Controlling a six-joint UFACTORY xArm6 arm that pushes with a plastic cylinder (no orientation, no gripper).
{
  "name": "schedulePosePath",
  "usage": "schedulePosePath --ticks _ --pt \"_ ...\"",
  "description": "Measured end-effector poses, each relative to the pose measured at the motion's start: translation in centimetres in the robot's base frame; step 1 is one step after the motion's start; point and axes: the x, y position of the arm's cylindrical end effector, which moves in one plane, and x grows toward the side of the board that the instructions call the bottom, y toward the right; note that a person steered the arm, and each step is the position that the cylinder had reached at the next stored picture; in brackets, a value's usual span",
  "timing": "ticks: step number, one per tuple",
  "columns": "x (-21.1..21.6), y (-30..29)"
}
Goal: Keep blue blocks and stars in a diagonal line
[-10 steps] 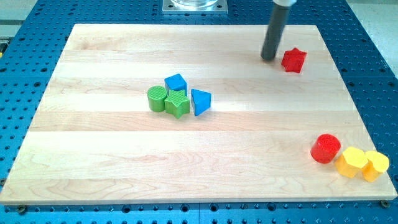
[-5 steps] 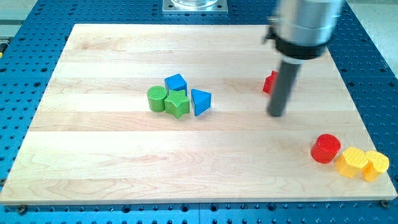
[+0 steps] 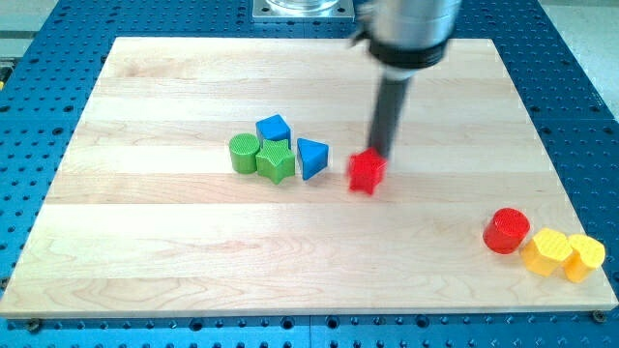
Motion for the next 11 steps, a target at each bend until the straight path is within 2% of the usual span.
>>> schedulePosePath --ticks 1,2,3,4,5,6,7,8,9,11 --pt "3.3 -4.8" --pt "4.9 -2.1" --pt "4.8 -3.7" --pt "4.4 -8.6" --pt "-0.3 -8.2" --pt "-0.4 -8.2" --pt "3.1 -12.0" --pt "-0.3 -12.5" --pt "-3.2 -8.5" --pt "1.6 -18.1"
